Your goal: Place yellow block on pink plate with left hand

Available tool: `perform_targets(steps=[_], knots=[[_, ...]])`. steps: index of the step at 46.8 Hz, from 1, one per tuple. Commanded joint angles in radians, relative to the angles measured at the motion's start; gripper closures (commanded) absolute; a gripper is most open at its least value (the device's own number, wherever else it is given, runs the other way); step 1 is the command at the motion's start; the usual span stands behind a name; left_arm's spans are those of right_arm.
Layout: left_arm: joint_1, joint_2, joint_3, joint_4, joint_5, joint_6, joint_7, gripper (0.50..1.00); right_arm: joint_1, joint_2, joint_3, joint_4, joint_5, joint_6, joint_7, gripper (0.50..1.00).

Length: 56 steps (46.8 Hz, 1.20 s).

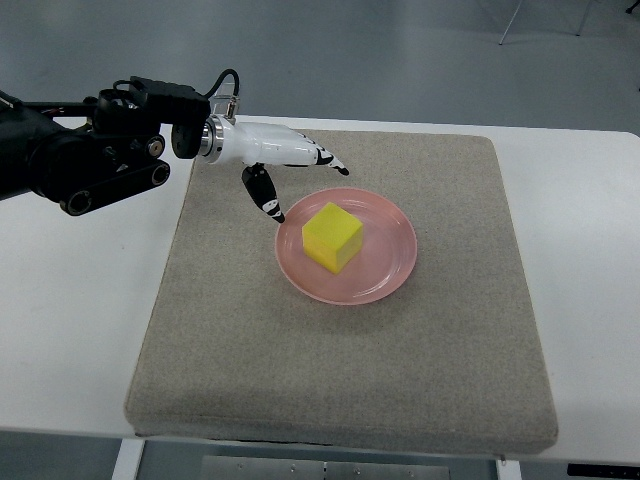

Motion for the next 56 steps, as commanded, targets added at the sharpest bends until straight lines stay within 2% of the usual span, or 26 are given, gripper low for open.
perform_targets(steps=[1, 14, 22, 37, 41, 45, 53, 56], knots=[[0.0, 0.001, -0.016, 0.055, -0.008, 0.002, 0.0, 0.534, 0.0, 0.0, 0.0, 0.0, 0.0, 0.0, 0.0, 0.576], [0.048, -0.011, -0.04, 0.277, -0.231, 0.005, 0.0, 0.534, 0.0, 0.0, 0.0, 0.0, 0.0, 0.0, 0.0, 0.576], [0.08, -0.02, -0.043, 0.345, -0.346, 0.015, 0.0, 0.536, 0.0, 0.0, 0.0, 0.0, 0.0, 0.0, 0.0, 0.576], [0.123, -0.15, -0.042, 0.616, -0.675, 0.016, 0.009, 0.536, 0.0, 0.0, 0.0, 0.0, 0.0, 0.0, 0.0, 0.576], [0.131, -0.169, -0.042, 0.655, -0.772, 0.016, 0.017, 0.536, 0.0, 0.0, 0.0, 0.0, 0.0, 0.0, 0.0, 0.576], [0.138, -0.183, -0.045, 0.678, -0.87, 0.016, 0.037, 0.536, 0.0, 0.0, 0.0, 0.0, 0.0, 0.0, 0.0, 0.576], [0.166, -0.207, -0.063, 0.718, -1.139, 0.016, 0.136, 0.538, 0.0, 0.0, 0.0, 0.0, 0.0, 0.0, 0.0, 0.576], [0.174, -0.213, -0.077, 0.727, -1.228, 0.018, 0.152, 0.542, 0.0, 0.0, 0.0, 0.0, 0.0, 0.0, 0.0, 0.576]])
